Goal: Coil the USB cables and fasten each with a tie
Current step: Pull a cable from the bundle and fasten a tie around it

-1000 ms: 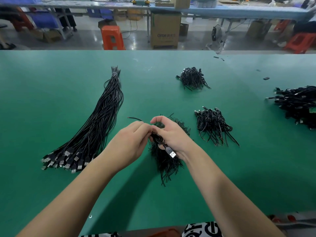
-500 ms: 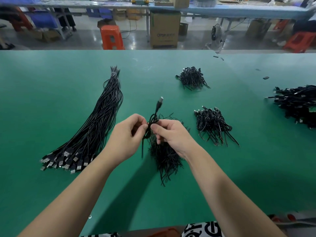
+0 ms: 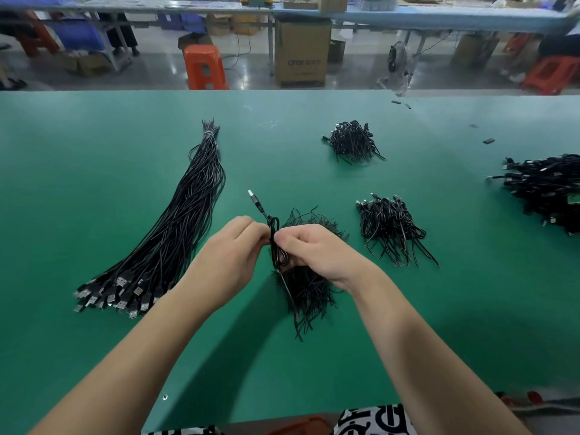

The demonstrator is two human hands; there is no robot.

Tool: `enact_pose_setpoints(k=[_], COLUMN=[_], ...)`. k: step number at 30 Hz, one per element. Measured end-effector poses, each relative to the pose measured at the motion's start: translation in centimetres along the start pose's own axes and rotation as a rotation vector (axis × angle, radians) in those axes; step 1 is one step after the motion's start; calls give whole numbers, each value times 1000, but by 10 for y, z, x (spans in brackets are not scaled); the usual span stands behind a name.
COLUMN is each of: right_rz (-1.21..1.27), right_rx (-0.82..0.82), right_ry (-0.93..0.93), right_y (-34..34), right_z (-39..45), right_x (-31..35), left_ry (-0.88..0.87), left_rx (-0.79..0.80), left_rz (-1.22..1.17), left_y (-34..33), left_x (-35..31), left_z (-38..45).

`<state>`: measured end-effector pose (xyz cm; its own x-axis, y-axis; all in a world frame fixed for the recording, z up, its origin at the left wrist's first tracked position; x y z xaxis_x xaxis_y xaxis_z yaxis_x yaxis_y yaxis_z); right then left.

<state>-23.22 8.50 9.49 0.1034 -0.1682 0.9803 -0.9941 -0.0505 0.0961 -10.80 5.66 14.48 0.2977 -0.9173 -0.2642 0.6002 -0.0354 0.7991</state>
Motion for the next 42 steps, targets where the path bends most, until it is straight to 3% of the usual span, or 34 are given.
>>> enact_pose_setpoints(k=[2,4,10,15,22,28,31,35,42], right_rz=[-223,-237,154,330,213,-223,-287,-334,-615], right_rx=[-46,-45,107,201,-31,-368,-550,-718,-788], right_ry=[52,65,8,-27,-120,-289,-359,-497,-623], right_y=[2,2,-4,-6,18,98,153,222,287], right_z=[1,3,-2,-6,2,-1,-3,-3,8], right_x=[5,6,-1,-3,-10,-5,-8,-16,-30], left_ry=[-5,-6,-14,141,193,576,642,632,620], left_rx=[-15,-37,-152,-297,-256,87,270,204,130], left_rz=[6,5,-88,-110,-1,182,293,302,313], left_y=[0,1,6,15,-9,-79,-107,-112,-111], left_x=[-2,-2,1,24,45,118,134,137,139], left_z=[-1,0,-2,-4,-15,-61,-93,-103,-105])
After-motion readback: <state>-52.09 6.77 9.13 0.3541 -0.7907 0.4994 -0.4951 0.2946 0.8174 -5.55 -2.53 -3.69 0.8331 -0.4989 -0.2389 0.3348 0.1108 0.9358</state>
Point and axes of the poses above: each hand's wrist, its own z-axis towards the middle knuckle, its own y-axis out of the back of the hand, x = y × z, the point moved 7 cm from there along z, towards the middle knuckle, and after that the axes turned 5 degrees about -y, right-handed, at the moved point
